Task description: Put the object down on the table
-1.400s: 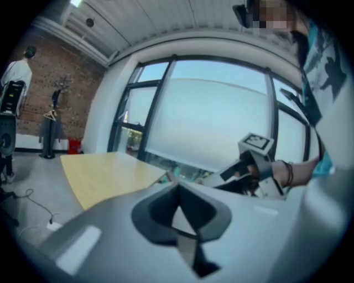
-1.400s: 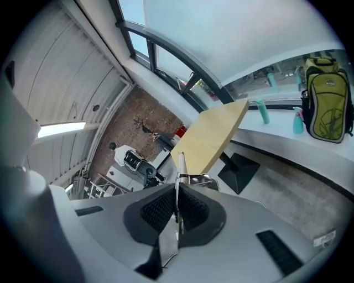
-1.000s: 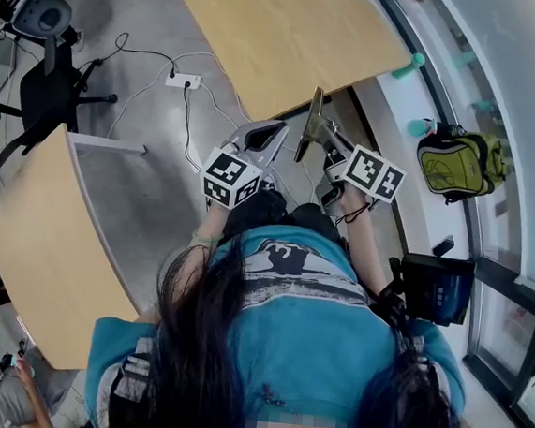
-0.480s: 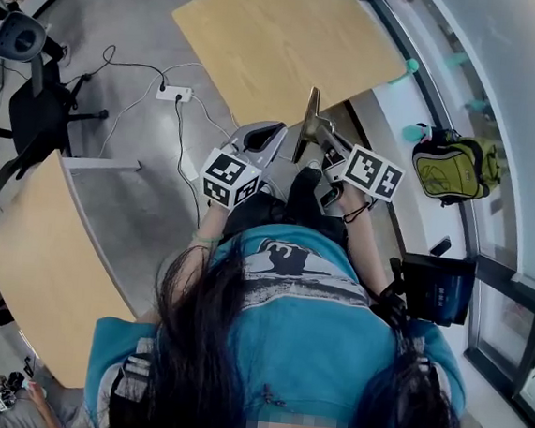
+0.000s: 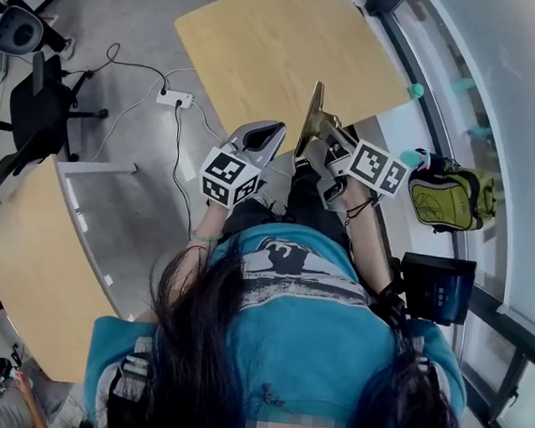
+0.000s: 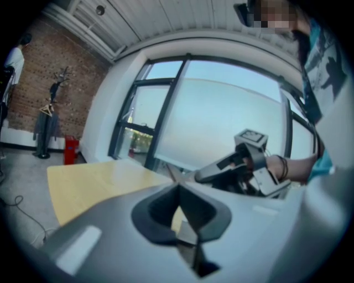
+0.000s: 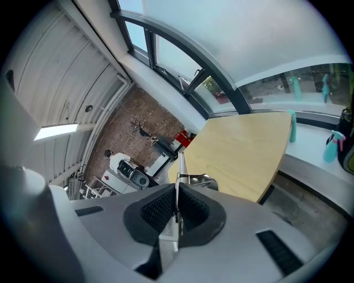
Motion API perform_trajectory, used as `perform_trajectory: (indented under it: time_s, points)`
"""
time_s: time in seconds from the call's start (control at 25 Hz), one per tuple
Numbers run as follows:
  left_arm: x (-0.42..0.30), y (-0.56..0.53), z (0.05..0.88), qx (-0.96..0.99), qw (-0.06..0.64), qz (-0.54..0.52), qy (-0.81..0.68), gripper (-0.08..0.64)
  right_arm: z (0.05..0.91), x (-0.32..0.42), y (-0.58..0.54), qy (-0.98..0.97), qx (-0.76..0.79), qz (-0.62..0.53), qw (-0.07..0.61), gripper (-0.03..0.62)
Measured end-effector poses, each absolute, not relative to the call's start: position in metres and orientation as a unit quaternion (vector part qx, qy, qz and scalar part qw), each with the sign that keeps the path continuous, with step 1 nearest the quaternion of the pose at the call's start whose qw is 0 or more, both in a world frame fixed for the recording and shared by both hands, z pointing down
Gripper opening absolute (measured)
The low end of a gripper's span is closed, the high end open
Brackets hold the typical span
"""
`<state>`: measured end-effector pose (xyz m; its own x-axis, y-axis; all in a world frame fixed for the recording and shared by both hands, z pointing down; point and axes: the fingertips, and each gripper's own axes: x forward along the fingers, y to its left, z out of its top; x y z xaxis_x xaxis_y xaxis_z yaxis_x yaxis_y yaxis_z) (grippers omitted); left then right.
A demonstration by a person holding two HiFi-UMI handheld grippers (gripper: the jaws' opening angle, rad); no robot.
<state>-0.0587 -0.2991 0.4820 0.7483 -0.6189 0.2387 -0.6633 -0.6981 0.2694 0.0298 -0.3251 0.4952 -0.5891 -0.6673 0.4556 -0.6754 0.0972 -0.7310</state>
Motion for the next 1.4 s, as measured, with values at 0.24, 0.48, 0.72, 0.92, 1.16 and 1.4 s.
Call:
perform_trajectory:
  time_s: [0.24, 0.48, 0.72, 0.92, 1.16, 1.4]
  points:
    - [-0.044, -0.335, 0.482, 0.908, 0.172, 0.061, -0.377, 0.003, 0.503, 0.045, -0.379, -0.75, 0.433, 0.5, 0.016, 0.015]
    - [-0.019, -0.387, 0.492, 0.889, 0.187, 0.071, -0.411, 0.003, 0.526, 0.064, -0.464, -0.759, 0.402, 0.51, 0.044, 0.015]
    - [-0.015, -0.413, 0.498, 0.871, 0.198, 0.075, -0.444, 0.003, 0.551, 0.055, -0.524, -0.771, 0.364, 0.517, 0.077, 0.015]
    - [-0.016, -0.427, 0.508, 0.851, 0.205, 0.084, -0.477, 0.003, 0.591, 0.042, -0.568, -0.771, 0.329, 0.531, 0.122, 0.015]
    - [-0.017, -0.436, 0.52, 0.835, 0.215, 0.088, -0.5, 0.003, 0.633, 0.032, -0.608, -0.758, 0.311, 0.556, 0.14, 0.015]
    - [-0.02, -0.436, 0.522, 0.828, 0.22, 0.089, -0.509, 0.003, 0.662, 0.024, -0.629, -0.741, 0.309, 0.58, 0.139, 0.015]
